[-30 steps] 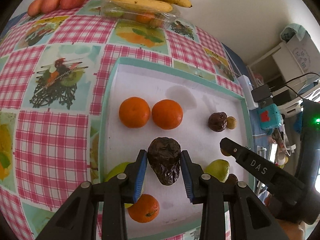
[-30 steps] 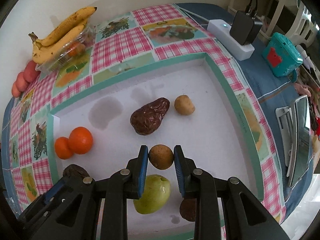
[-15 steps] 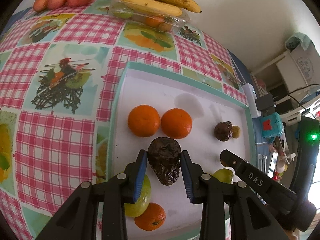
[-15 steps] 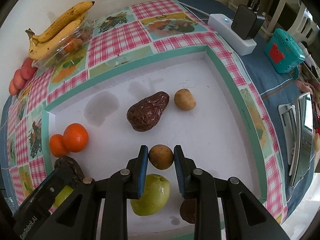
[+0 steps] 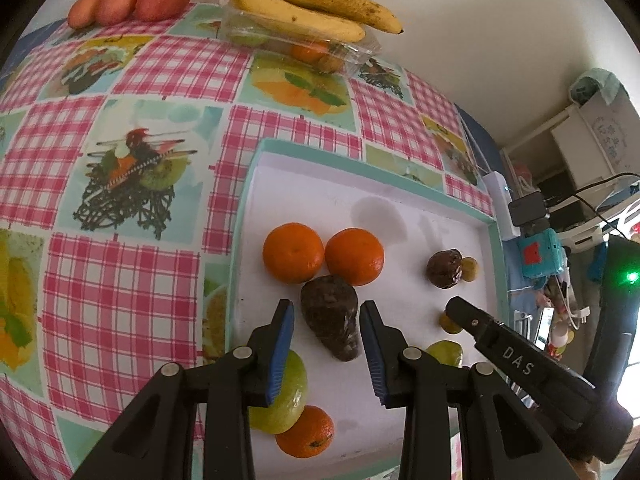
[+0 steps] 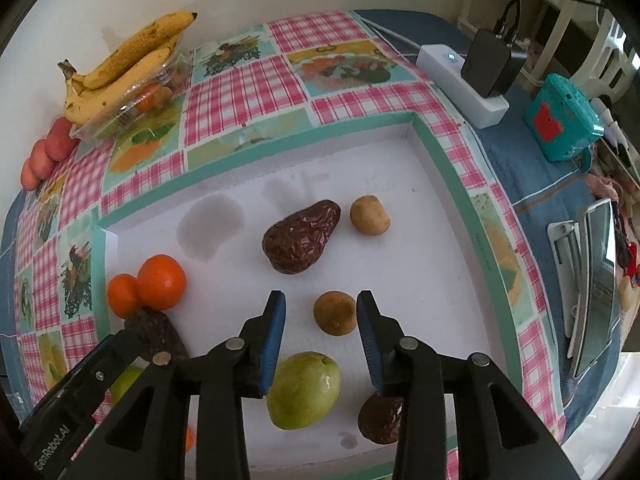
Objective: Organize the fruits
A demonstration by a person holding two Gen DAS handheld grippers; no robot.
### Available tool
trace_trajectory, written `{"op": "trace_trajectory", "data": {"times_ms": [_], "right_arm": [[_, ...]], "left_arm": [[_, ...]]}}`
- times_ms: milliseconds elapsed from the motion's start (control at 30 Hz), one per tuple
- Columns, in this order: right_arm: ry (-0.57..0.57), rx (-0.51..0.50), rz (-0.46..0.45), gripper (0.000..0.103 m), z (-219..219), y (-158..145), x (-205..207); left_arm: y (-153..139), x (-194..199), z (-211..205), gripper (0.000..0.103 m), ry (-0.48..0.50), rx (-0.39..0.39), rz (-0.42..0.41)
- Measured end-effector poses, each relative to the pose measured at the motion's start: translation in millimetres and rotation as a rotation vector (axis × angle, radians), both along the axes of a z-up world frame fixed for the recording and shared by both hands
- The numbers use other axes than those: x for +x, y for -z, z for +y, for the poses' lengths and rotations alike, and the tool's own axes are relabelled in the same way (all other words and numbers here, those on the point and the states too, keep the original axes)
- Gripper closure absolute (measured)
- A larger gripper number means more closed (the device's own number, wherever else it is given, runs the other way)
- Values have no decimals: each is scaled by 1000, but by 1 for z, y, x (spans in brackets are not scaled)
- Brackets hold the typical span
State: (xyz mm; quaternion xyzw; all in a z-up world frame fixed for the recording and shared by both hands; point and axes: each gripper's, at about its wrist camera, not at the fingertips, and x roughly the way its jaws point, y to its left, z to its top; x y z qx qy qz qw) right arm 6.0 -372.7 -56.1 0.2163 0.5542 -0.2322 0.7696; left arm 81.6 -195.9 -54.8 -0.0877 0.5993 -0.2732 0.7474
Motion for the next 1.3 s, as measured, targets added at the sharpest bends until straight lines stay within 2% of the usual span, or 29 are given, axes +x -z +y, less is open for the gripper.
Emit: {"op": "trace_trajectory", "data": {"times_ms": [33,67,100,233,300,333,433,467,567,700,800,900,1100,1300], "right_arm": [[-2,-2,-2,59,0,-1,0],[-2,-5,-3,46,1,-2,1],[-2,-7,-5,38,1,-3,1],[0,-12,-13,35,0,-6,1],[-2,-29,-9,26,0,-7,0],[-5,-37,-7,24,1,-8,0],[-12,-43,-10,19,1,-8,0],[-14,-45,-10,17,2,-9,0],[-25,-60,-4,17,6,-9,1],[-33,-63,-12,16,8,-11,4],[-41,-66,-26,16,11,-13,6],[-66,-82,-51,16,17,-18,9],[-123,-131,-89,16,37,-30,17],[-149,-103,-124,16,57,-35,19]], "left_arm": [[0,0,1,65,1,7,-3],[-1,1,1,65,1,12,-4],[-1,1,2,65,0,15,-3],[-8,3,8,65,-4,34,-21],[-14,4,13,55,-9,58,-42],[-17,5,16,42,-20,78,-58],[-22,9,24,36,-47,118,-80],[-22,10,27,30,-58,140,-87],[-20,14,35,20,-93,222,-111],[-9,21,50,17,-130,314,-103],[-3,25,61,14,-152,356,-104],[-4,25,67,0,-155,394,-143],[-14,29,78,0,-168,405,-214],[-22,33,86,0,-160,423,-242]]}}
